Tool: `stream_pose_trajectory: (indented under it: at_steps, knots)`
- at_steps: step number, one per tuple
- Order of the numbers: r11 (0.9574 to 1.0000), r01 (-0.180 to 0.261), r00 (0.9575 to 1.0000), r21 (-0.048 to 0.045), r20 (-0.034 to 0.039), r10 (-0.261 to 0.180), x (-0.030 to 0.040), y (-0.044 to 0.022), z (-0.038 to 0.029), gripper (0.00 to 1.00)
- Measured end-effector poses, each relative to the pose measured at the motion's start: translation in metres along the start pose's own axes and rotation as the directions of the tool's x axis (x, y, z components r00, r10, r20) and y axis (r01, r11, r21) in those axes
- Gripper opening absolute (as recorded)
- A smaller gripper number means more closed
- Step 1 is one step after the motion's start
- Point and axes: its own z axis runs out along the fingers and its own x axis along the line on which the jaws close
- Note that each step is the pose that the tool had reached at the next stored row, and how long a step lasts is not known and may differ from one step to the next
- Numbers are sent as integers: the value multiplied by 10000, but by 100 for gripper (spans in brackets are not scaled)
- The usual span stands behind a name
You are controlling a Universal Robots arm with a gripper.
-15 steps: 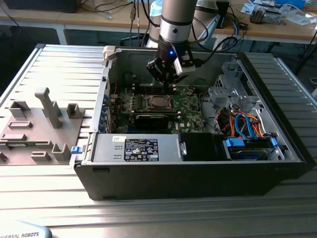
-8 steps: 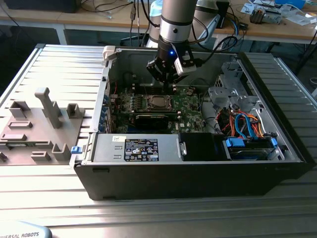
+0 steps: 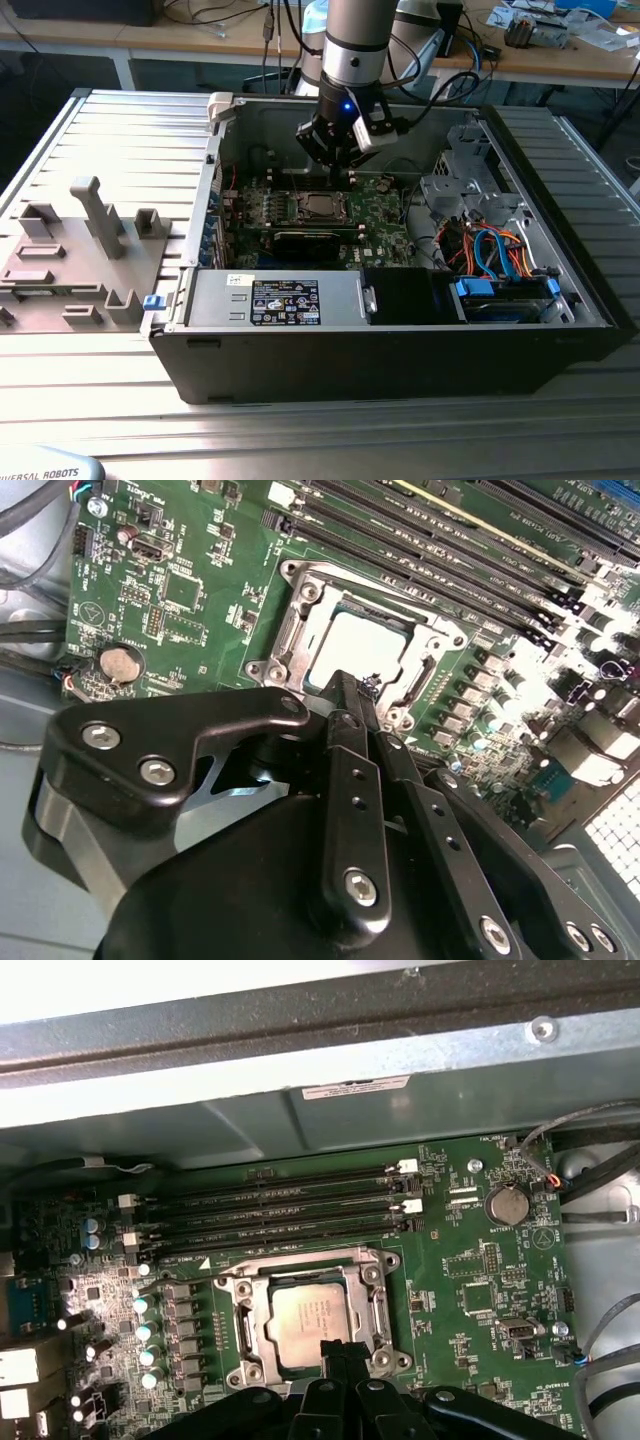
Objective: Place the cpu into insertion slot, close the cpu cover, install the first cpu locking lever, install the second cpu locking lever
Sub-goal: 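Install the first cpu locking lever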
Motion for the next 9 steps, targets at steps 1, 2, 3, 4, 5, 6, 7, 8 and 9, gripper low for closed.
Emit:
stream_pose_trajectory:
  at_steps: [1, 2, 3, 4, 5, 6, 7, 8, 9]
  knots:
    - [10000, 28, 10000, 1, -1, -28, 0, 0, 0, 11]
    - [10000, 53, 10000, 1, -1, -53, 0, 0, 0, 11]
    - [10000, 79, 10000, 2, -1, -79, 0, 0, 0, 11]
    - [10000, 99, 10000, 2, -1, -99, 0, 0, 0, 11]
    - [9999, 122, 9999, 3, -1, -122, 0, 0, 0, 11]
    - [9999, 140, 9999, 4, -2, -140, 0, 0, 0, 11]
    - [9999, 168, 9999, 4, -2, -168, 0, 0, 0, 11]
    - [9998, 189, 9998, 5, -2, -189, 0, 0, 0, 11]
    - [9998, 210, 9998, 5, -2, -210, 0, 0, 0, 11]
